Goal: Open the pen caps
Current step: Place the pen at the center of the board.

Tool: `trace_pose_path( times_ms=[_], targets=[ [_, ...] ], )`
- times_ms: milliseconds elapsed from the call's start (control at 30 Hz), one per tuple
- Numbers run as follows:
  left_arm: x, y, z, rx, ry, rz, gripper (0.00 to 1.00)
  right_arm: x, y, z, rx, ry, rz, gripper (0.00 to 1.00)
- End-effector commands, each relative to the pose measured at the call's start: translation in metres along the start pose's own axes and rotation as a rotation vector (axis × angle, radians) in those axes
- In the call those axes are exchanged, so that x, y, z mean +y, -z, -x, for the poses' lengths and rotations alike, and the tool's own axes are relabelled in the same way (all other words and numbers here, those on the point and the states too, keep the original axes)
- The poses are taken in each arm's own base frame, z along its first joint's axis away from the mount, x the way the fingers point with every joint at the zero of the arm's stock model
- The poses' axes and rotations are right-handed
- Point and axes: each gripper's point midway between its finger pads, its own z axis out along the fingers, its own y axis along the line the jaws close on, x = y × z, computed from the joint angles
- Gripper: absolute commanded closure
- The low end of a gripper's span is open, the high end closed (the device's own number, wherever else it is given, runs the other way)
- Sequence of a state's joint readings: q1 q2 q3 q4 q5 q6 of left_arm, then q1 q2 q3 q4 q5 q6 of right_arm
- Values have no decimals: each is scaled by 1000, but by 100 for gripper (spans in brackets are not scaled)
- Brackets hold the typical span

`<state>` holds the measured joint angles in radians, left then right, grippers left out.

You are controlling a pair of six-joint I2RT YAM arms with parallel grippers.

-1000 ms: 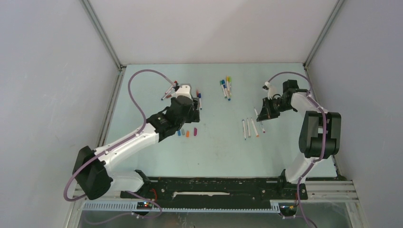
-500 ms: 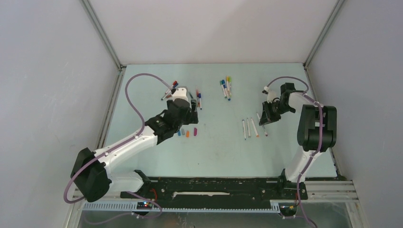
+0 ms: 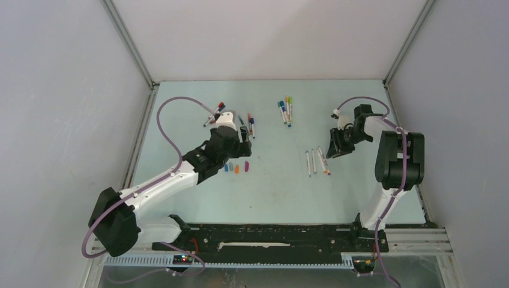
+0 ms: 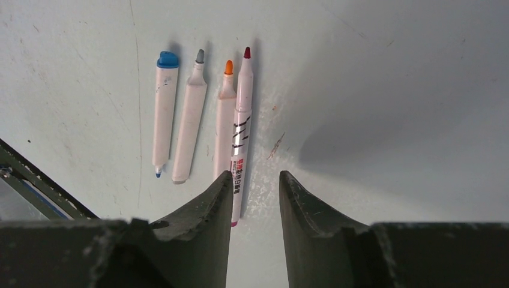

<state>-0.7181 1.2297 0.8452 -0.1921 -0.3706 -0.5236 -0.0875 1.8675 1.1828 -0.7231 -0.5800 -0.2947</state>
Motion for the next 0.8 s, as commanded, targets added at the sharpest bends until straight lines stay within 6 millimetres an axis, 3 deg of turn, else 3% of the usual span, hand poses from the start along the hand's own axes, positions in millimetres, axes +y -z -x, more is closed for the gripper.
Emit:
trace_pose_path(
  times_ms=[0, 200, 433, 533, 767],
  targets=[
    [-6, 0, 9, -44, 87, -62, 17, 8, 11, 17, -53, 22, 27, 64],
    [2, -5, 9, -43, 196, -80, 1, 23, 18, 22, -86, 51, 90, 64],
    [11, -18, 14, -21, 311, -132, 0, 34, 25, 26, -115, 82, 127, 63],
    [12, -27, 18, 3, 285, -134, 0, 37, 28, 27, -123, 86, 137, 63],
    [24, -61, 5, 170, 170, -6, 2, 42, 33, 30, -141, 100, 152, 63]
  ],
)
